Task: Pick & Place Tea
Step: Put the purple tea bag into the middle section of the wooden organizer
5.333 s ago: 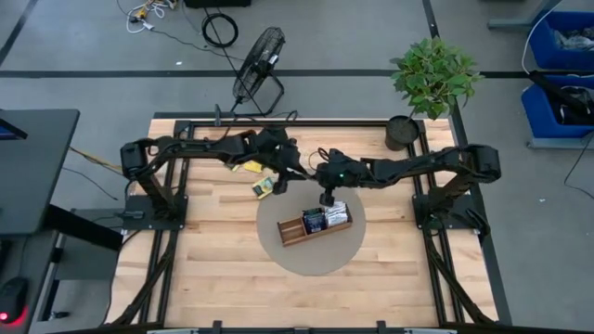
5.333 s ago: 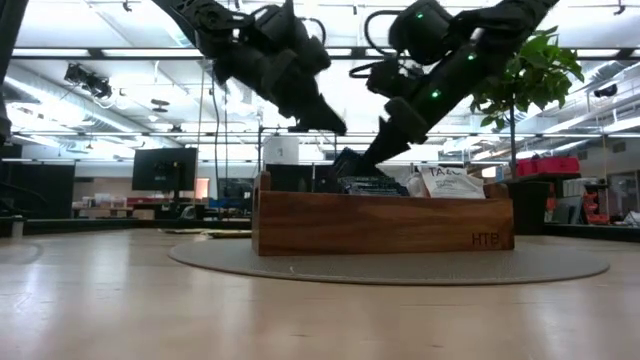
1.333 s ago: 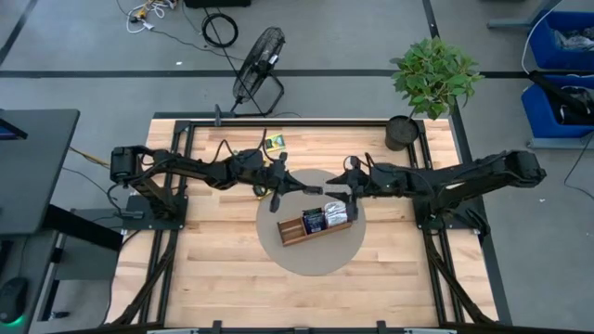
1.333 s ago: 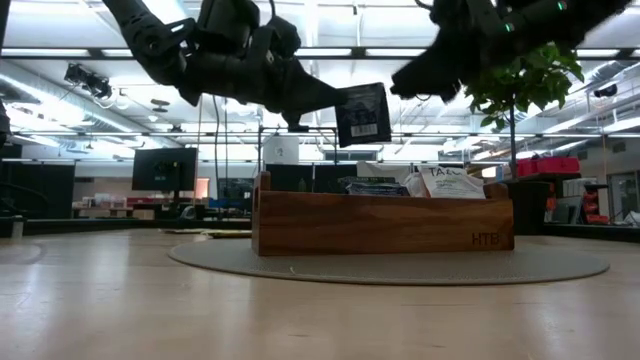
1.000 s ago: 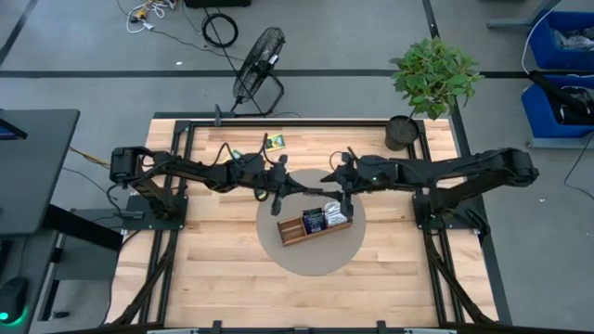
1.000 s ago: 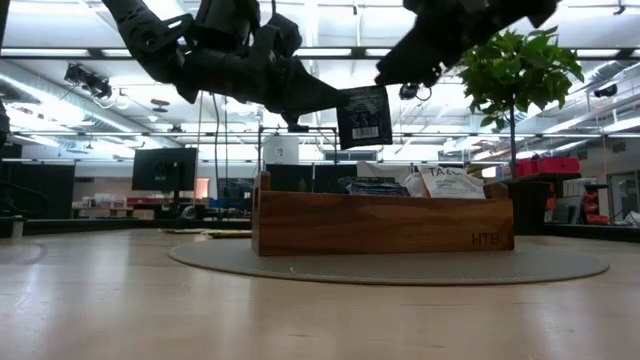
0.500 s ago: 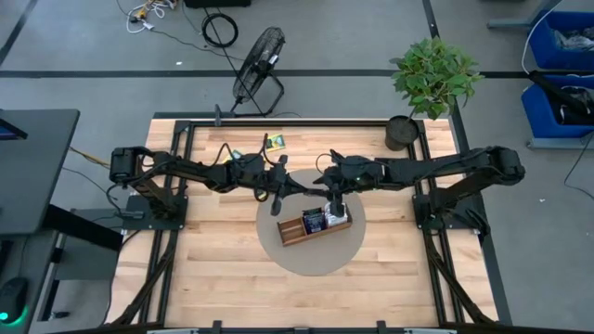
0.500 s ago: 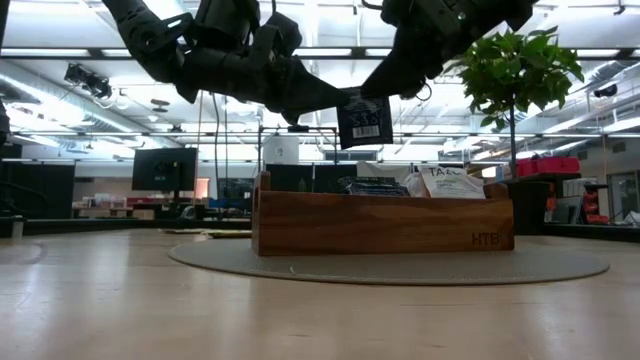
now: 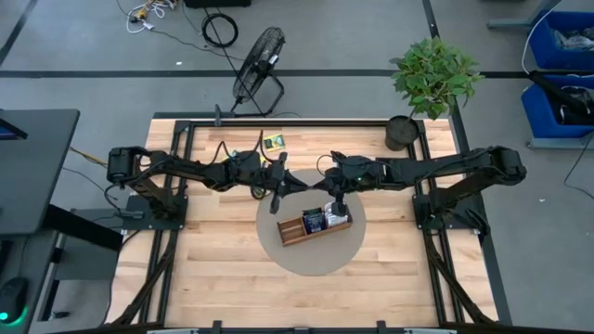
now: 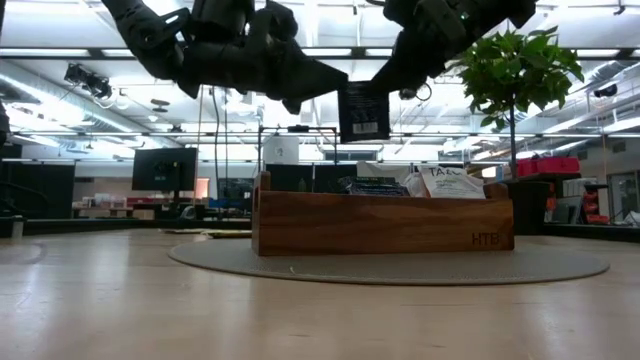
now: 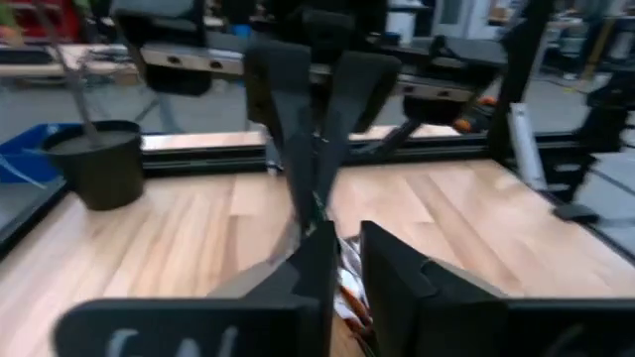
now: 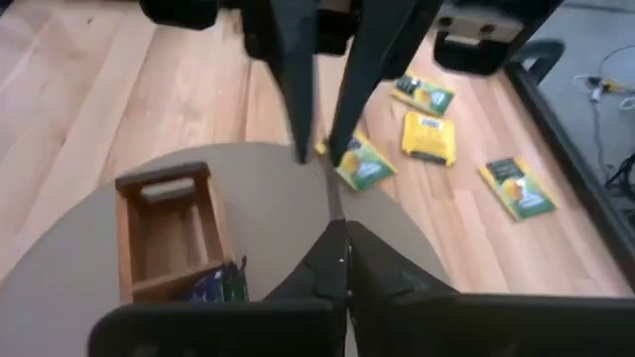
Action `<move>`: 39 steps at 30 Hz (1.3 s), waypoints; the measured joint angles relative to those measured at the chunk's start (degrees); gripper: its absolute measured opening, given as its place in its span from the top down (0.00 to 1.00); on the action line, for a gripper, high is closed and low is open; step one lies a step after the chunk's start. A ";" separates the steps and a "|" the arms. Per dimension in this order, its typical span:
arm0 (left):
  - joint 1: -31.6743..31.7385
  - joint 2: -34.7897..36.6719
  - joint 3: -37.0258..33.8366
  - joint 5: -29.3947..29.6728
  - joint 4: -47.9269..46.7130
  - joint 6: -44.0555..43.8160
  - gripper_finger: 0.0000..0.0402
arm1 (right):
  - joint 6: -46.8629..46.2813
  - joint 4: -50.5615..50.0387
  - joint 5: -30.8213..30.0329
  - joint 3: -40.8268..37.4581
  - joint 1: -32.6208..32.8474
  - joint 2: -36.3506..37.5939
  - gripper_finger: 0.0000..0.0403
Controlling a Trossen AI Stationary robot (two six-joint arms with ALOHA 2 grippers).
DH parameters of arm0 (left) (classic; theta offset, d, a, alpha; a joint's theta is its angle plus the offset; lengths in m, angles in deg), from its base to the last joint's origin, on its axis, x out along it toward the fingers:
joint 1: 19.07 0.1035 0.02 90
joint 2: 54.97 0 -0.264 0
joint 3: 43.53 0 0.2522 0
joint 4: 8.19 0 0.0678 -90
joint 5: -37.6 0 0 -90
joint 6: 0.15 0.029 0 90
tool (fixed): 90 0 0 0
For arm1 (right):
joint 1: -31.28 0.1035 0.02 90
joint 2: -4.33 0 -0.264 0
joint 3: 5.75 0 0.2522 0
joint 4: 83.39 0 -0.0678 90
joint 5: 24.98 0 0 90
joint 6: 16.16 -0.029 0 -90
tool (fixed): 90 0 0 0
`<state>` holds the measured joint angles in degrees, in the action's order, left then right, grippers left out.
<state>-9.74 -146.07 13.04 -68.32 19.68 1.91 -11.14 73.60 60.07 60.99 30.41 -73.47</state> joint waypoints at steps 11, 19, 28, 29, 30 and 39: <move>6.17 7.46 -0.15 -9.05 -6.51 -3.07 0.61 | 0.53 -3.84 -2.07 -0.19 1.72 2.62 1.00; 4.20 11.71 -0.14 2.12 -8.44 0.71 0.63 | 1.45 1.52 -1.32 -4.79 4.04 5.36 1.00; -1.35 13.60 -0.17 11.62 -12.13 4.37 0.70 | -2.34 12.92 11.49 -16.37 4.05 15.03 1.00; -1.88 13.60 -0.17 11.62 -11.52 4.39 0.71 | -2.79 13.25 12.32 -16.71 4.05 15.24 1.00; -2.57 13.60 -0.17 11.64 -10.74 4.58 0.71 | -3.09 13.62 12.69 -16.86 4.07 15.21 1.00; -9.36 11.09 -0.22 14.91 0.51 4.61 0.79 | -2.56 16.43 15.08 -19.09 5.16 14.93 1.00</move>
<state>-19.10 -134.98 12.82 -53.41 20.19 6.52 -13.70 90.03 75.15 41.90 35.56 -58.54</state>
